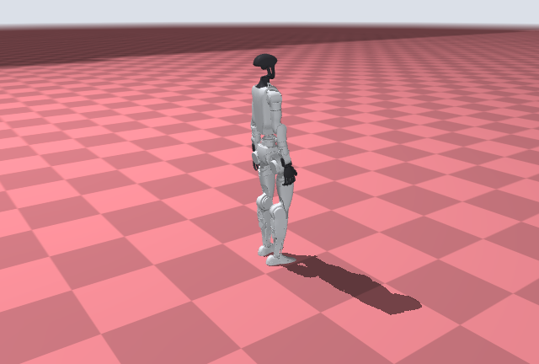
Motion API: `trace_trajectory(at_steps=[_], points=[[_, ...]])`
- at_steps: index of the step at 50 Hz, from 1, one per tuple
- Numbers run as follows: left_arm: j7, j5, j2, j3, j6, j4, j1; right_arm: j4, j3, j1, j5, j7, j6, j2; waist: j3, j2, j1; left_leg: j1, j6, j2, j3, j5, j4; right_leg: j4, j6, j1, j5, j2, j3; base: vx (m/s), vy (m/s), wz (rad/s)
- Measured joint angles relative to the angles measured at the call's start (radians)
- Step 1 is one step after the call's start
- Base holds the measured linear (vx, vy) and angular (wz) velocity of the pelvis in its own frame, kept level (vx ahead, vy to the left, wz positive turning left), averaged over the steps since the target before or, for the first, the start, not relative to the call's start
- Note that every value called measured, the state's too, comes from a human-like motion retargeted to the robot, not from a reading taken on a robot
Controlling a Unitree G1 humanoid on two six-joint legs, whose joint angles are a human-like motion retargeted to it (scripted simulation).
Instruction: In place motions
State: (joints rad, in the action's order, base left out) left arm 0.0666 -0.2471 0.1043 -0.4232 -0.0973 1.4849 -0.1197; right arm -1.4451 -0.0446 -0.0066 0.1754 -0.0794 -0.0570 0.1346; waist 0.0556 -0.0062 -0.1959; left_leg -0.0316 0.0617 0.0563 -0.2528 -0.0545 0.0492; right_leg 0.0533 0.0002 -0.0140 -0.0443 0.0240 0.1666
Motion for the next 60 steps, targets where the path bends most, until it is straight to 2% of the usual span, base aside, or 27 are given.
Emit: trace_trajectory(at_steps=[2, 5, 10, 15, 25, 39, 46, 49, 52, 53, 55, 58, 60], points=[[-0.052, 0.008, -0.011, -0.005, -0.022, 0.021, 0.001, -0.068, 0.013, 0.004, 0.0, -0.009, 0.003, 0.006, 0.035, -0.01, 0.043, -0.001, -0.004, 0.001, -0.021, -0.008, -0.004, -0.002, 0.007, -0.003, -0.002, 0.022, 0.033, 0.22, -0.02, -0.1], [-0.032, 0.041, -0.026, -0.016, -0.052, 0.035, -0.015, -0.141, 0.004, 0.001, -0.012, -0.022, 0.003, 0.013, 0.064, -0.013, 0.028, 0.012, 0.002, 0.017, -0.011, -0.008, -0.029, 0.011, -0.012, -0.018, 0.005, 0.012, 0.02, 0.09, -0.02, 0.08], [-0.013, 0.013, -0.033, -0.001, -0.037, 0.068, -0.004, -0.126, 0.011, -0.008, -0.065, -0.025, -0.028, 0.002, 0.05, 0.009, -0.024, 0.011, -0.001, -0.001, 0.017, -0.011, -0.022, 0.013, -0.006, -0.006, 0.015, -0.005, 0.034, -0.04, -0.04, 0.23], [-0.036, -0.039, -0.036, 0.033, -0.057, 0.068, -0.014, -0.078, 0.023, 0.011, -0.108, -0.012, -0.055, -0.021, 0.061, -0.001, -0.003, 0.017, -0.008, -0.001, 0.003, -0.016, -0.027, 0.01, -0.005, -0.006, 0.014, -0.003, 0.026, 0.0, 0.0, 0.0], [-0.003, -0.011, -0.037, 0.035, -0.049, 0.073, 0.002, -0.046, -0.009, -0.007, -0.057, -0.022, -0.056, -0.042, 0.048, 0.008, -0.02, 0.019, -0.019, -0.016, -0.012, -0.021, -0.036, 0.009, -0.005, -0.021, 0.006, -0.017, 0.018, -0.11, -0.03, -0.09], [0.02, 0.008, -0.04, 0.063, -0.056, 0.013, 0.011, -0.17, 0.02, 0.051, -0.002, 0.006, -0.041, 0.003, 0.034, 0.022, -0.029, 0.017, -0.041, -0.045, -0.023, -0.058, 0.006, 0.0, -0.015, -0.005, 0.007, -0.038, 0.017, -0.08, 0.0, -0.04], [-0.043, 0.006, -0.055, 0.061, -0.064, 0.034, -0.034, -0.255, -0.032, 0.036, -0.13, 0.054, -0.027, 0.01, 0.032, 0.029, -0.007, -0.033, -0.047, -0.069, -0.023, -0.118, 0.159, 0.004, -0.03, 0.011, 0.015, -0.034, 0.012, -0.05, 0.07, 0.04], [-0.089, 0.031, -0.068, 0.06, -0.068, 0.074, -0.07, -0.255, -0.109, 0.001, -0.164, 0.089, -0.028, -0.01, 0.023, 0.021, 0.011, -0.093, -0.031, -0.081, -0.032, -0.068, 0.312, 0.011, -0.035, 0.021, 0.017, -0.019, 0.008, -0.05, 0.09, 0.11], [-0.081, 0.051, -0.073, 0.036, -0.059, 0.118, -0.09, -0.252, -0.179, -0.094, -0.132, 0.074, -0.033, -0.036, -0.007, 0.001, -0.054, -0.22, 0.011, -0.076, 0.032, 0.106, 0.558, 0.014, -0.044, 0.03, 0.021, 0.013, 0.085, -0.2, 0.09, 1.1], [-0.072, 0.052, -0.071, 0.026, -0.056, 0.129, -0.095, -0.242, -0.187, -0.124, -0.114, 0.066, -0.038, -0.043, -0.022, -0.009, 0.003, -0.247, 0.031, -0.106, -0.019, 0.146, 0.633, 0.023, -0.04, 0.032, 0.027, 0.017, 0.03, -0.21, 0.06, -0.74], [-0.045, 0.053, -0.058, 0.029, -0.056, 0.157, -0.11, -0.184, -0.188, -0.2, -0.084, 0.044, -0.047, -0.057, -0.067, -0.043, 0.064, -0.347, 0.123, -0.157, -0.072, 0.233, 0.839, 0.034, -0.047, 0.045, 0.028, 0.036, 0.016, -0.19, 0.03, -0.84], [-0.009, 0.03, -0.042, 0.037, -0.043, 0.201, -0.123, -0.126, -0.158, -0.306, -0.079, 0.032, -0.047, -0.072, -0.097, -0.056, 0.121, -0.472, 0.19, -0.244, -0.115, 0.101, 1.094, 0.033, -0.081, 0.072, 0.039, 0.023, 0.063, -0.07, 0.0, -0.22], [0.014, 0.007, -0.039, 0.03, -0.024, 0.215, -0.135, -0.092, -0.126, -0.369, -0.076, 0.041, -0.049, -0.088, -0.102, -0.055, 0.15, -0.56, 0.197, -0.289, -0.103, 0.038, 1.23, 0.043, -0.098, 0.065, 0.043, 0.007, 0.056, -0.02, -0.07, -0.29]])
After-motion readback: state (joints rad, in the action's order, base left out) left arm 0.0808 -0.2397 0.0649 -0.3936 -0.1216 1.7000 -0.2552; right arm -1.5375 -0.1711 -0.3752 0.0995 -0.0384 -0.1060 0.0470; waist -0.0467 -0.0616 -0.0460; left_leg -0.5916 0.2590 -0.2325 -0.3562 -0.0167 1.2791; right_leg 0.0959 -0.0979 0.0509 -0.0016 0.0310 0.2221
